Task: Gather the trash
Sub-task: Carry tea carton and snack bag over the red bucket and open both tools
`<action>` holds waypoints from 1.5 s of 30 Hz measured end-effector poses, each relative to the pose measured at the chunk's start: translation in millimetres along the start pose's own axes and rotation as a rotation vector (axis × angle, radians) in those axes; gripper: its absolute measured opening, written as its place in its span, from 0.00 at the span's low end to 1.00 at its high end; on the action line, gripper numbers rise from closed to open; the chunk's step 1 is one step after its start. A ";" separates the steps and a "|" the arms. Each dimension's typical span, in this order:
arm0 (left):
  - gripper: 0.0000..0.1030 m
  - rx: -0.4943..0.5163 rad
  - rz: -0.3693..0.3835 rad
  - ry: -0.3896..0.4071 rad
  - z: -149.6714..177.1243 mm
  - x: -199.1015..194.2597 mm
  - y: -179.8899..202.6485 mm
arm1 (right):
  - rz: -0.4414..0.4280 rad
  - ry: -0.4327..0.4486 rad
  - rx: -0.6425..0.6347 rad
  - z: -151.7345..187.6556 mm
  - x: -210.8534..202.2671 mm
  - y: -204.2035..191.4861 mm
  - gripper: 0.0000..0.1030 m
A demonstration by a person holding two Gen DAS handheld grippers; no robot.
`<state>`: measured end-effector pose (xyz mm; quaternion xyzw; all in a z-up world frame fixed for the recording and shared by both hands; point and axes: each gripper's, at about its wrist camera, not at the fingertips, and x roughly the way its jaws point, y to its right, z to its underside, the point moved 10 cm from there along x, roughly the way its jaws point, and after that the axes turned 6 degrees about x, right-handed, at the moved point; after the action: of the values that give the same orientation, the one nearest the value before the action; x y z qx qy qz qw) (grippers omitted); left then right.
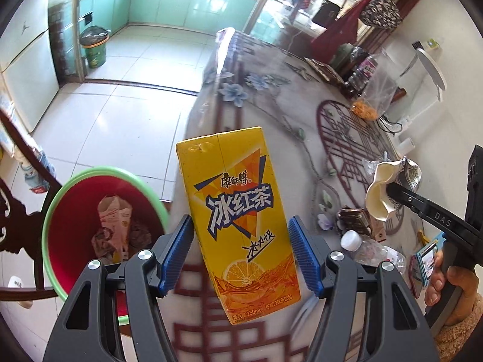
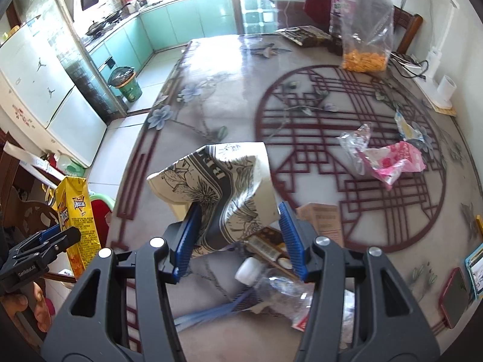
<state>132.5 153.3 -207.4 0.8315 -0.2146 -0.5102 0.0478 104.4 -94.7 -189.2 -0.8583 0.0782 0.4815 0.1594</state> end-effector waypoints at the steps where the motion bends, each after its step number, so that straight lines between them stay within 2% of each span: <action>1: 0.60 -0.008 -0.005 0.000 1.7 -1.0 -5.6 | -0.002 -0.001 -0.006 0.8 0.2 -4.5 0.50; 8: 0.60 -0.068 -0.061 -0.014 17.1 -4.2 -48.2 | -0.054 -0.037 -0.085 14.0 7.0 -54.6 0.50; 15: 0.60 -0.155 -0.154 -0.041 38.8 -3.8 -106.7 | -0.133 -0.089 -0.193 37.6 13.6 -115.0 0.50; 18: 0.60 -0.218 -0.164 -0.048 47.4 -6.1 -127.7 | -0.163 -0.117 -0.240 49.2 17.6 -138.4 0.50; 26: 0.60 -0.281 -0.209 -0.064 61.7 -8.0 -162.2 | -0.231 -0.198 -0.369 79.8 28.9 -194.0 0.50; 30: 0.60 -0.289 -0.228 -0.073 64.4 -4.8 -174.9 | -0.240 -0.224 -0.401 89.8 31.6 -207.7 0.50; 41: 0.62 -0.313 -0.215 -0.086 66.1 -1.2 -188.2 | -0.235 -0.245 -0.431 95.7 38.0 -219.7 0.50; 43: 0.76 -0.322 -0.213 -0.080 64.2 -1.5 -190.2 | -0.237 -0.246 -0.435 96.5 38.7 -222.4 0.50; 45: 0.77 -0.332 -0.211 -0.065 62.0 -4.3 -193.0 | -0.238 -0.248 -0.440 97.1 39.6 -225.4 0.50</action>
<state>136.4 338.1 -291.0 0.8131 -0.0406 -0.5675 0.1235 112.2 151.1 -225.3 -0.8098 -0.1499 0.5663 0.0331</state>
